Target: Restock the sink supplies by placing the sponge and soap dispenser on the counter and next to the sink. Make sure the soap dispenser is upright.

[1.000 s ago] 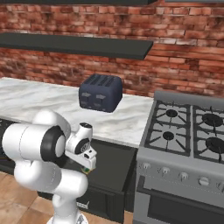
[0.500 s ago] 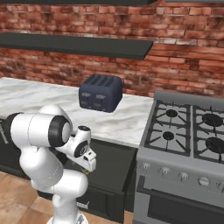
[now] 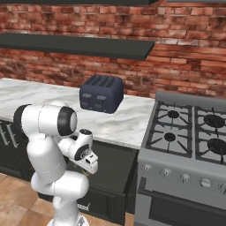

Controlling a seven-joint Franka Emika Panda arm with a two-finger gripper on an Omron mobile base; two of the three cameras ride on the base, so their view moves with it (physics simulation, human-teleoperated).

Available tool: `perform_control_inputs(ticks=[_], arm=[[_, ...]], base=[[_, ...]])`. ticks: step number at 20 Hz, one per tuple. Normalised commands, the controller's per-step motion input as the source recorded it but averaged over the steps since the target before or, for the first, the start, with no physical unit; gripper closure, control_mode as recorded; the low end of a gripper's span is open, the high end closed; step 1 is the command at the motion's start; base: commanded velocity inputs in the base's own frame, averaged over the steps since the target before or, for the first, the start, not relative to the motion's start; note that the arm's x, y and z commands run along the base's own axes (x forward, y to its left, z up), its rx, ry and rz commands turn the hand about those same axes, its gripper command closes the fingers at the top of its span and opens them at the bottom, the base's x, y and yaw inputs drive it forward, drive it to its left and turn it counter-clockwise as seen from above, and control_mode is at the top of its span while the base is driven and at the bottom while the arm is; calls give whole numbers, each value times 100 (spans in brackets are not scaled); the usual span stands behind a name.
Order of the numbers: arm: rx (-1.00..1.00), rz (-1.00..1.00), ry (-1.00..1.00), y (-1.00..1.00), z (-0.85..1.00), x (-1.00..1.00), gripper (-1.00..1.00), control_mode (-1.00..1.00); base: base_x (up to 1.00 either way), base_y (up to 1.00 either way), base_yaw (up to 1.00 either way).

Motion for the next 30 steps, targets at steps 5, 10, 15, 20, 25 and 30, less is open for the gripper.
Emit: perform_control_inputs(ticks=[5, 10, 15, 20, 25, 30], arm=[[0, 0, -6, 0, -3, 2, -100, -100], [0, 0, -6, 0, -3, 0, -100, -100], [-1, -2, -1, 0, -12, 0, -100, -100], [0, -8, 0, 0, -3, 0, -100, -100], [0, -7, 0, 0, -1, 11, -100, -100], [0, -5, 0, 0, 0, 19, -100, -100]], base=[[0, 0, 0], [0, 0, 0], [0, 0, 0], [0, 0, 0], [0, 0, 0], [0, 0, 0]])
